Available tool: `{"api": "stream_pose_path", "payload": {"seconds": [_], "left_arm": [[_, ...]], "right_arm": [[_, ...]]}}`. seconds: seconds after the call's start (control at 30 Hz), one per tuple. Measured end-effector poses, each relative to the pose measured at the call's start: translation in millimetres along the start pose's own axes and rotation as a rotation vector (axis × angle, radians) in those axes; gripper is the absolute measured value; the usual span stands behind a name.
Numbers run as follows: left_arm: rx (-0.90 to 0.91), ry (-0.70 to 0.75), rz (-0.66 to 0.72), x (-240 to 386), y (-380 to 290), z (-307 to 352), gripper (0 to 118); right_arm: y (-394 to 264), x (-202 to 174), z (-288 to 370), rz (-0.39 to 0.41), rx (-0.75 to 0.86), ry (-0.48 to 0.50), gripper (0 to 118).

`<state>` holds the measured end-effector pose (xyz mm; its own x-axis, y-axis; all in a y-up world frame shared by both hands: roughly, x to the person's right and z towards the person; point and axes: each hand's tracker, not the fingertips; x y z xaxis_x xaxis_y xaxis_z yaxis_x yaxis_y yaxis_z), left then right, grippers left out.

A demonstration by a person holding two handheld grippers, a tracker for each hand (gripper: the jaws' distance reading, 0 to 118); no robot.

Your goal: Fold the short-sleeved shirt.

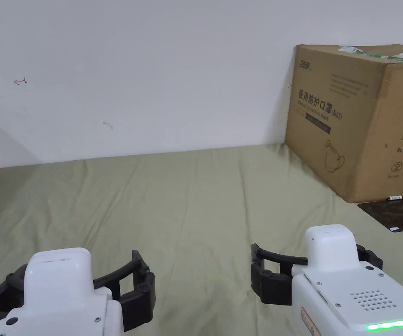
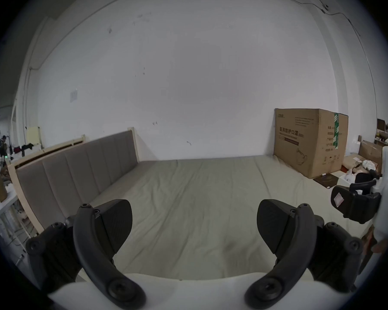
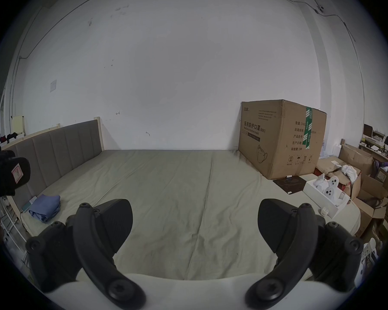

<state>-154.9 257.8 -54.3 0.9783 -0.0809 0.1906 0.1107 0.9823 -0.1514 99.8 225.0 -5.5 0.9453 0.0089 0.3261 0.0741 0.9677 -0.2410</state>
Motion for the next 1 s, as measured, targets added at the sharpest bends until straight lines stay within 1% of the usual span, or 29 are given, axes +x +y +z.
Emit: {"api": "stream_pose_path", "payload": {"seconds": [0.07, 0.13, 0.2, 0.23, 0.3, 0.4, 0.47, 0.57, 0.67, 0.83, 1.0], "left_arm": [[0.052, -0.02, -0.015, -2, -2, 1, 113], [0.008, -0.016, -0.008, -3, 2, -2, 113], [-0.047, -0.081, 0.064, -10, 4, -4, 113], [-0.073, -0.089, 0.1, -13, 6, -4, 113], [-0.064, -0.057, 0.127, -15, 6, -4, 113], [-0.039, -0.016, 0.092, -13, 2, -2, 114], [-0.028, -0.052, 0.06, -14, 0, -2, 114], [-0.039, -0.061, 0.05, -13, 0, -2, 114], [-0.012, -0.052, 0.051, -11, -1, -2, 114], [0.017, -0.066, 0.049, -12, 1, 0, 114], [0.027, -0.063, 0.031, -11, 1, 0, 114]], "right_arm": [[0, 1, 1, -0.003, 0.0, -0.003, 113], [0, 1, 1, -0.01, 0.002, 0.0, 113], [0, 2, 2, -0.011, 0.005, -0.004, 113], [0, 2, 2, -0.01, 0.008, -0.006, 113], [1, 2, 2, -0.008, 0.006, -0.007, 113], [1, 2, 3, -0.007, 0.009, -0.011, 113], [1, 3, 3, -0.008, 0.013, -0.015, 113], [1, 3, 3, -0.01, 0.02, -0.021, 113], [1, 3, 4, -0.011, 0.02, -0.02, 113], [1, 2, 4, 0.009, 0.023, -0.03, 113], [0, 2, 5, 0.003, 0.023, -0.028, 113]]}}
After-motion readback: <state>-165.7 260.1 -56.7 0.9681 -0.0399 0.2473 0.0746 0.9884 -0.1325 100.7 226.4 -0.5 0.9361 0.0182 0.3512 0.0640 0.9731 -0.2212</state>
